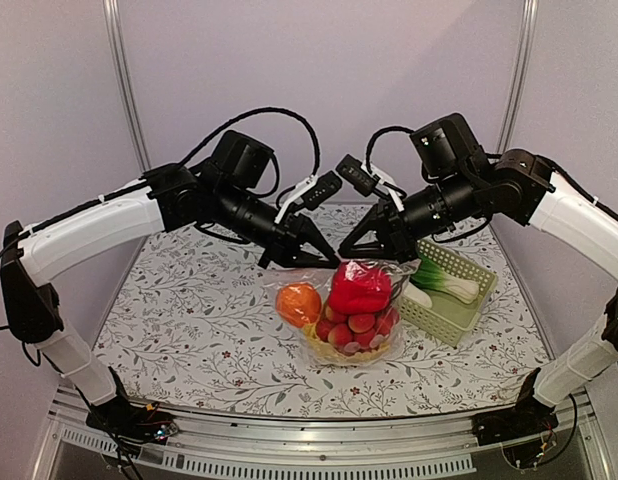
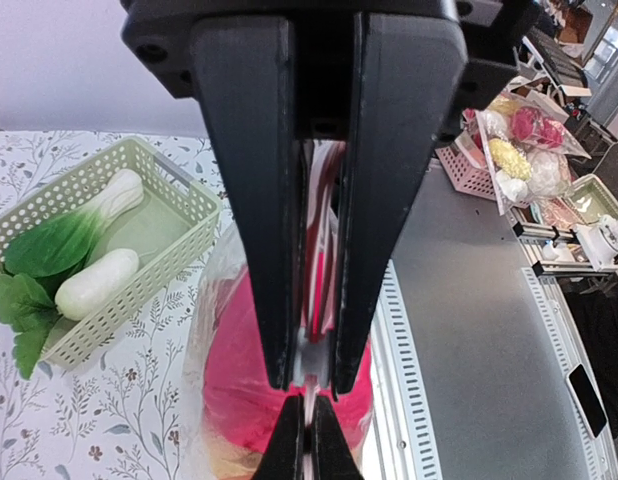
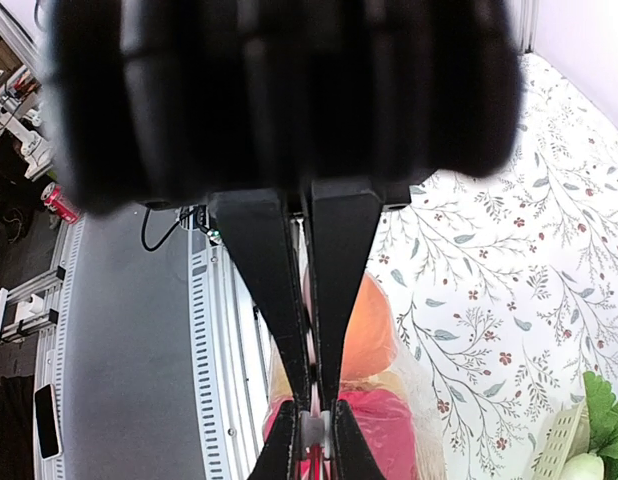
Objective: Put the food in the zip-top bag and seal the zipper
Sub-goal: Zip the zipper on the zipper food storage bag.
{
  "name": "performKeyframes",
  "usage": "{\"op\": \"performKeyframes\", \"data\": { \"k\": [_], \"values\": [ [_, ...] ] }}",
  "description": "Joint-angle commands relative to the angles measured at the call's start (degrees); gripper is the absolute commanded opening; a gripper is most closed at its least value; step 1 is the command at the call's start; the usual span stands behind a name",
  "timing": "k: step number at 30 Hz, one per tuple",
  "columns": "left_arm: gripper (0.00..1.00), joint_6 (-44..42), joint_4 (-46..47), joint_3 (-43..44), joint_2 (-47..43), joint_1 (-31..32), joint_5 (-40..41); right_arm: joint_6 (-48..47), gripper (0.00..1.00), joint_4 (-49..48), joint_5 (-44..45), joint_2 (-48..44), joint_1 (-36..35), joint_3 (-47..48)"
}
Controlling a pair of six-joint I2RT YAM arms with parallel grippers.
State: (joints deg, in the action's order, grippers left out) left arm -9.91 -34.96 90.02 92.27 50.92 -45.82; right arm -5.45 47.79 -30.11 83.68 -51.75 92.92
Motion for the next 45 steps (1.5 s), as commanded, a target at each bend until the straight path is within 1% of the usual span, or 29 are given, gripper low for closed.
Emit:
{"op": "performKeyframes", "data": {
  "k": [1, 6, 22, 34, 45],
  "values": [
    [0.0, -1.8, -7.0, -1.1, -4.1, -4.4, 1.6, -1.0, 0.0, 8.2, 3.2, -4.7, 2.2, -0.1],
    [0.0, -2.8, -8.6, -1.8, -4.6, -6.2, 2.0, -1.7, 0.0, 9.7, 4.0, -5.2, 3.0, 0.3],
    [0.0, -5.6, -13.0, -2.0, -4.8, -9.0, 3.7, -3.7, 0.0, 14.2, 4.5, -4.8, 3.8, 2.7],
    [0.0, -6.3, -13.7, -2.8, -5.5, -11.4, 4.5, -4.6, 0.0, 16.3, 5.4, -5.2, 4.3, 3.2],
    [0.0, -6.7, -13.7, -3.6, -6.0, -13.9, 5.1, -4.6, 0.0, 16.3, 6.0, -5.5, 4.7, 3.3]
  ]
}}
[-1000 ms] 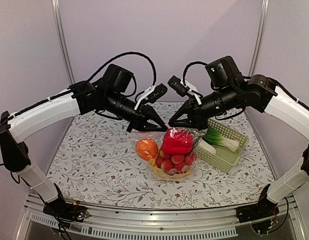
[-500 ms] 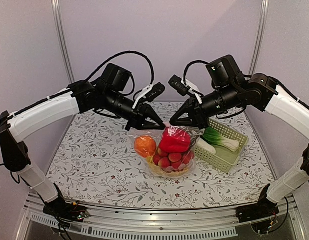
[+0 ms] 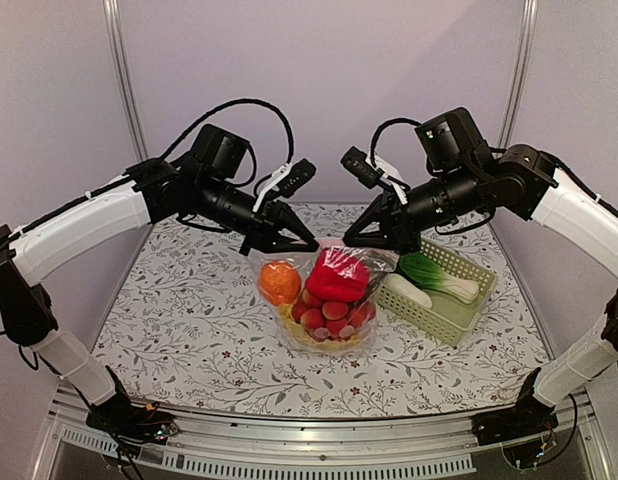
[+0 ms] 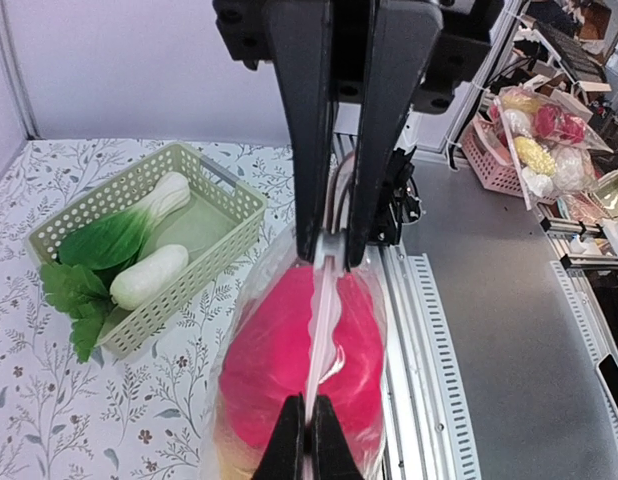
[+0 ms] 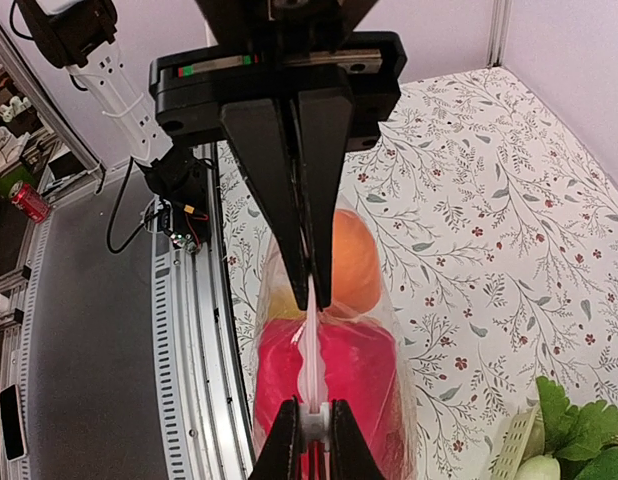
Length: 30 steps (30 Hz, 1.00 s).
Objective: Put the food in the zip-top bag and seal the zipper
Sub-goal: Zip the zipper on the zipper food storage bag.
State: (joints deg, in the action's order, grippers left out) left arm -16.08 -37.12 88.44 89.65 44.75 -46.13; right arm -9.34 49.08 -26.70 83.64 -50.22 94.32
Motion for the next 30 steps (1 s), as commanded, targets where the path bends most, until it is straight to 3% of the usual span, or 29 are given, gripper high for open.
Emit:
{"op": "performKeyframes", "data": {
  "k": [1, 17, 30],
  "values": [
    [0.0, -0.5, -11.6, -2.1, -3.5, -7.9, 6.0, -0.7, 0.0, 15.0, 2.8, -5.5, 3.1, 1.8],
    [0.0, 1.9, -8.7, -5.3, -5.7, -11.1, 14.0, -0.6, 0.0, 15.5, 4.8, -6.4, 3.8, 1.5],
    [0.0, 3.2, -5.6, -8.8, -7.9, -16.1, 15.2, 0.5, 0.0, 15.1, 6.3, -7.1, 3.9, 1.2]
  ]
}}
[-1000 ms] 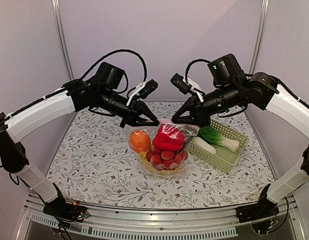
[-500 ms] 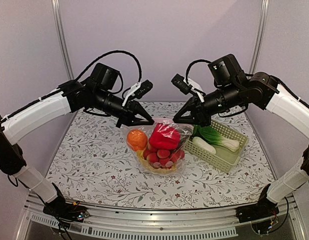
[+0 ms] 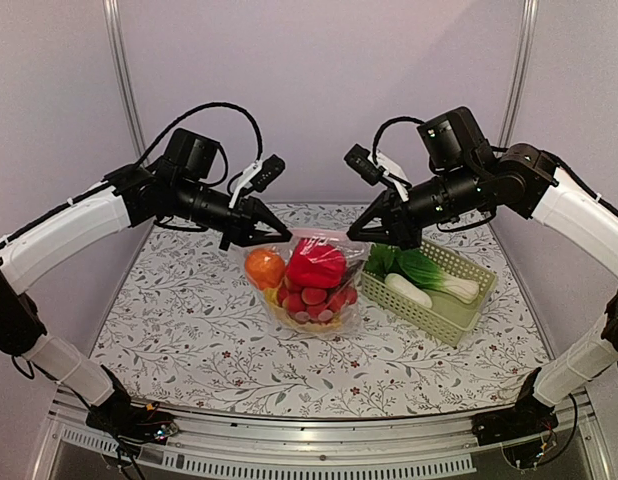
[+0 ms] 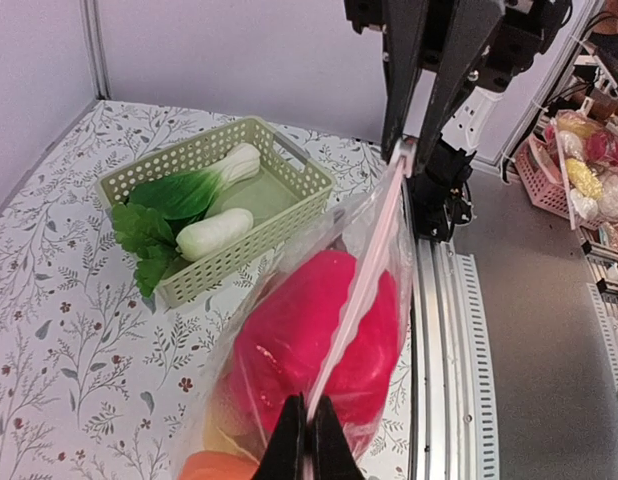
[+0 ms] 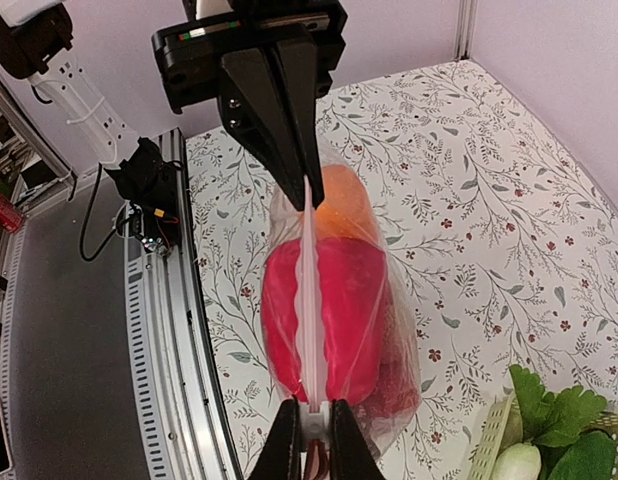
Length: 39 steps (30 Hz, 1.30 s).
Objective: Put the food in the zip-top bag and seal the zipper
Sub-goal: Zip the zipper on the zipper food storage bag, then place the zipper food storage bag at the center of the board.
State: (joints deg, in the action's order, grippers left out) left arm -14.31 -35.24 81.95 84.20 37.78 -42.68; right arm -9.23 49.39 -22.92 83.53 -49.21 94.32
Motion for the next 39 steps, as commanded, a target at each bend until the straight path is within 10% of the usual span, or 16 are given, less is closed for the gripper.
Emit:
{"op": "performKeyframes", "data": {
  "k": [1, 22, 29, 39],
  "values": [
    [0.0, 1.5, -7.1, -2.5, -2.6, -9.3, 12.0, 0.5, 0.0, 14.7, 2.6, -7.0, 2.9, 1.2],
    [0.0, 2.0, -4.7, -4.5, -3.3, -10.9, 12.6, 1.2, 0.0, 14.1, 4.4, -8.3, 3.1, -0.3],
    [0.0, 3.7, -3.6, -4.2, -4.5, -10.0, 5.2, 4.9, 0.63, 7.5, 4.6, -8.4, 3.1, -3.0],
    [0.0, 13.2, -2.5, 1.3, 2.5, -10.0, 17.3, 10.5, 0.83, 2.3, 16.0, -7.3, 4.9, -5.2]
  ]
}}
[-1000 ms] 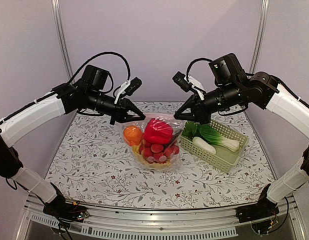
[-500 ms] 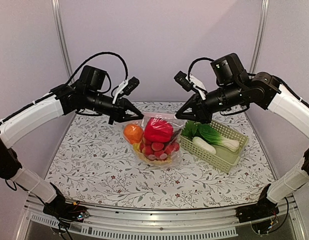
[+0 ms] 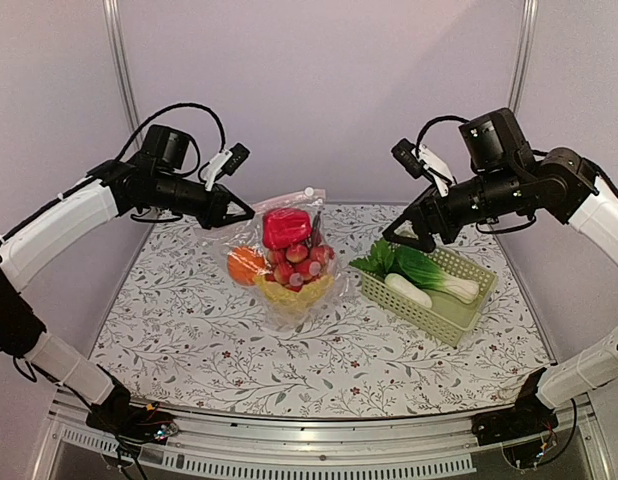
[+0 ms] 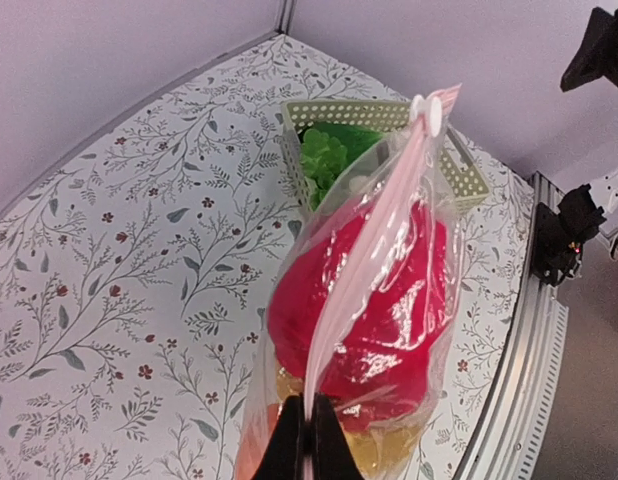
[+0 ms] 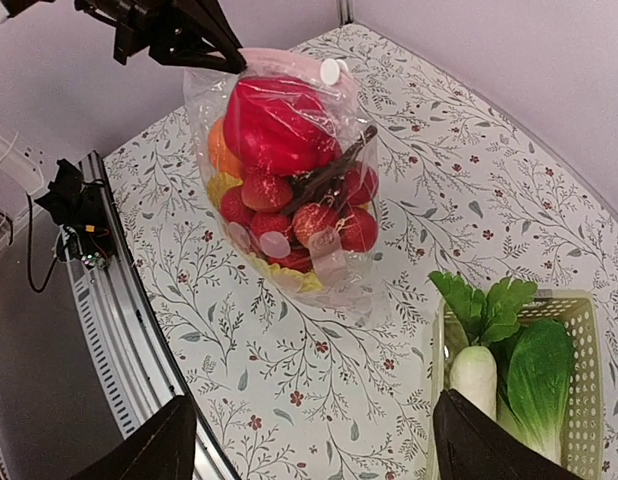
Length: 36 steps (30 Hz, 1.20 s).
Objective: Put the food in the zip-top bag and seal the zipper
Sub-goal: Place the zipper food storage bag at the center of the board, then reset both arms
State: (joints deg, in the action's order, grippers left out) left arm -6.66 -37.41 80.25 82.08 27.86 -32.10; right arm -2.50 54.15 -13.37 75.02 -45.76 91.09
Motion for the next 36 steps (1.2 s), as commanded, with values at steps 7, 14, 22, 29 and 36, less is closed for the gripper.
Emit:
{"op": "performKeyframes", "data": {
  "k": [7, 14, 22, 29, 36],
  "values": [
    [0.07, 16.7, 10.8, -1.0, 10.6, -2.9, 12.2, 13.4, 0.92, -11.9, 9.9, -0.5, 10.4, -10.1],
    [0.6, 20.2, 18.8, -3.2, 11.2, -4.5, 19.3, 16.5, 0.96, -16.7, 9.2, -2.3, 17.3, -16.0],
    [0.95, 22.0, 22.6, -7.6, 6.2, -9.9, 26.0, 18.9, 0.99, -21.6, 9.1, -3.8, 25.8, -22.5],
    [0.99, 24.7, 31.3, -20.0, -3.5, -20.3, 30.9, 21.9, 0.99, -29.0, 7.7, -4.9, 38.2, -29.6],
    [1.0, 21.2, 44.0, -33.9, -14.6, -24.6, 47.2, 22.1, 0.99, -41.2, 11.6, -11.7, 49.0, -41.3]
  ]
}}
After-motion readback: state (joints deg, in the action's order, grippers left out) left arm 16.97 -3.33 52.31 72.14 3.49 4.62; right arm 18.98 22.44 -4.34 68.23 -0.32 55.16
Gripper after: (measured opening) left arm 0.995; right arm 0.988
